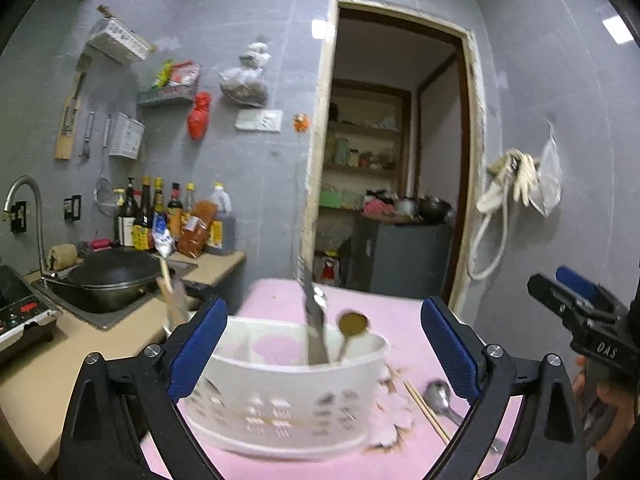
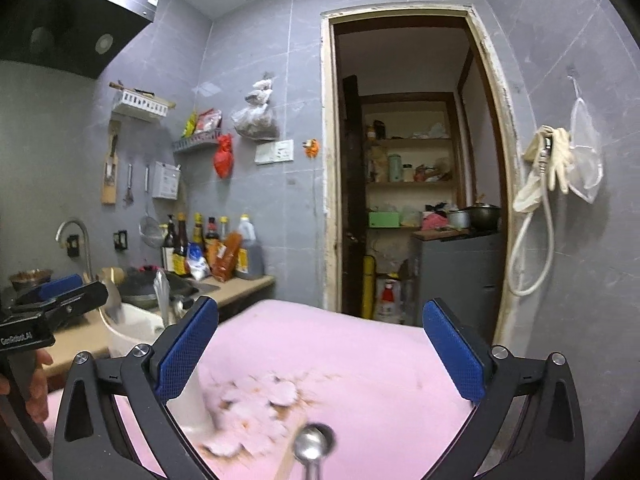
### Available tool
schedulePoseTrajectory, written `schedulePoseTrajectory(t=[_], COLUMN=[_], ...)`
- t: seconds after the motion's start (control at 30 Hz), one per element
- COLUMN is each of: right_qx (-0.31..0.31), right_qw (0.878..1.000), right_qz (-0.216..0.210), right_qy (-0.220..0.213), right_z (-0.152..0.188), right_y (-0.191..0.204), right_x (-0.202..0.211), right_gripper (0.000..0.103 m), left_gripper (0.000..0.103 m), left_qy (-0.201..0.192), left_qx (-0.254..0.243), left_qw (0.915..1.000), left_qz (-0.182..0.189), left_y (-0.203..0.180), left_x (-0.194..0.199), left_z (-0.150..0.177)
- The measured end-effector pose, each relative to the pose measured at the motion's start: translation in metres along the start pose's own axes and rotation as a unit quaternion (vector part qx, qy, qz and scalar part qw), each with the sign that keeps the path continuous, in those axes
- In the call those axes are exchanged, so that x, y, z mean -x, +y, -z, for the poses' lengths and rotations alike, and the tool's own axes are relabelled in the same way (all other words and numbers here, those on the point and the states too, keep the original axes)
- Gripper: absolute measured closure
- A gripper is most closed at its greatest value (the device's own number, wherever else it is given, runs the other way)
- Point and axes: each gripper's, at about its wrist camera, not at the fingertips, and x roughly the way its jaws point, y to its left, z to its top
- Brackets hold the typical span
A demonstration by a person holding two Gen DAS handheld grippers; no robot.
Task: Organize utensils
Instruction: 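Move both tools back down toward the last chopstick and silver spoons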
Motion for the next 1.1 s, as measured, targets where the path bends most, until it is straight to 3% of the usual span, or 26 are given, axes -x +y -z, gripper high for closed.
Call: schedulePoseTrajectory(t=[0.17,0.33,0.53,0.73,0.87,1.0,1.1], right_qx=[0.014,0.030,0.060,0.072,0.095,0.101,0.107], right_qw=[0.999,0.994,0.980,0.965,0.955,0.945,0.941], right_qz=[0.013,0.016,0.030,0.013,0.005,-0.003,-0.007], right_qy=[0.037,0.104,0.187,0.252,0.281,0.310,0.322], right_z=[0.015,0.037,0.063,0.088,0.101,0.113,0.119], right_y=[-0.017,-0.033,-0.040,-0.040,-0.033,-0.030,-0.028], right_x=[0.010,0.013,0.006,-0.005,-0.009,-0.014,-0.014], right_gripper=[0.000,0.000,0.000,0.000,0.000,0.000,0.000], left_gripper=[0.008,0.008,0.008,0.008,0.008,0.008,0.009], left_qy=[0.051,0.115,0.170,0.225,0.274,0.339,0.368], left_qx=[-0.014,-0.027,-0.045,-0.052,-0.046,-0.046,-0.053], left_qw=[0.9983,0.9921,0.9833,0.9718,0.9591,0.9368,0.9248], left_qz=[0.023,0.042,0.048,0.045,0.056,0.075,0.081], left_y=[-0.021,-0.040,-0.061,-0.071,-0.072,-0.078,-0.085], left_x=[-0.010,-0.025,-0.041,-0.059,-0.074,-0.093,-0.104], left_z=[0.017,0.034,0.057,0.074,0.084,0.100,0.109])
